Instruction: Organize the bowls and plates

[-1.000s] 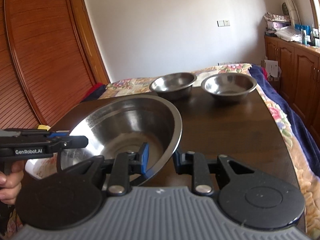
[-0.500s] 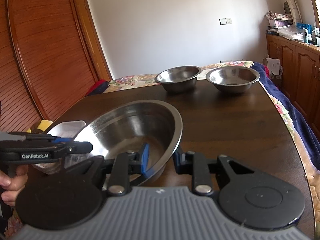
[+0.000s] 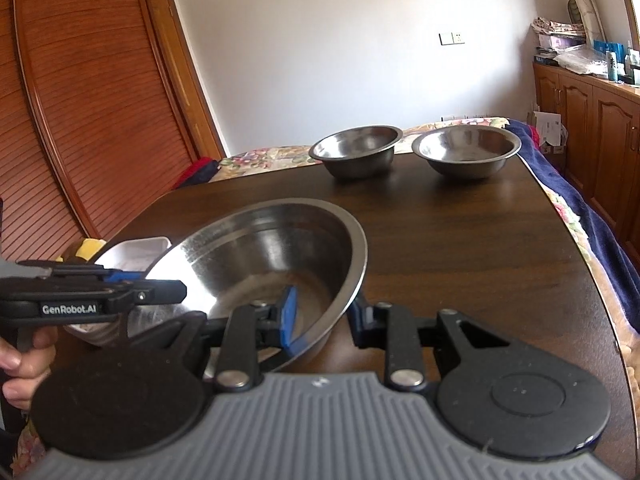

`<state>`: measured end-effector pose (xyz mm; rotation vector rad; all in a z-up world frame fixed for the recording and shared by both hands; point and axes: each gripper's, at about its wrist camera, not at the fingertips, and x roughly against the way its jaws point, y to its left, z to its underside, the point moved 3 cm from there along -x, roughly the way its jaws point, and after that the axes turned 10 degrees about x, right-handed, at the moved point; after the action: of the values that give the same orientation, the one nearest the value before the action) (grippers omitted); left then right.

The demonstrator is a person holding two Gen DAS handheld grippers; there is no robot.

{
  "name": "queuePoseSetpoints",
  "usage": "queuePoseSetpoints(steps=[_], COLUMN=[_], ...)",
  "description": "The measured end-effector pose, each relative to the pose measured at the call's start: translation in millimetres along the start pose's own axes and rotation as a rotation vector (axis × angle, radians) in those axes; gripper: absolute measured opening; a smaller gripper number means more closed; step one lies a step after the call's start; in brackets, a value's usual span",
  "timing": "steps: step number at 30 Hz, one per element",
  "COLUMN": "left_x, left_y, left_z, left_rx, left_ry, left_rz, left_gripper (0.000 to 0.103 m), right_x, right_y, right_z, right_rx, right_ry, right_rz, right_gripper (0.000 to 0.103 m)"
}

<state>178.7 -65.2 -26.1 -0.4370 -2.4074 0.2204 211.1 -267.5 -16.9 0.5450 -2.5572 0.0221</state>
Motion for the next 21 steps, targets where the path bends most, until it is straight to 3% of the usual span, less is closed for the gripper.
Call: queuePoseSetpoints(steps=[6,8,21], left_x=[-0.3,-0.2,6.4], left_y=[0.1,0.8,7.6], left_z=[-0.9,-2.4,-12.9], left_rx=[-0.001,-0.001,-0.013], left_ry=[-0.001,-0.006,-0.042], left_rz=[0.000,-0.003,-0.030], left_gripper=[0.054,0.058,0.063], right_x=[0.8,2.7,17.0], right_y=[-0.3,-1.5,-10.8], right_z=[-0.4,-1.8,-18.3], right_rx=[-0.001,0.001,0.037], right_ry=[-0.002,-0.006,-0.042], right_rz=[-0.001,0.005,0.027], right_gripper=[0.032,0.046,0.047])
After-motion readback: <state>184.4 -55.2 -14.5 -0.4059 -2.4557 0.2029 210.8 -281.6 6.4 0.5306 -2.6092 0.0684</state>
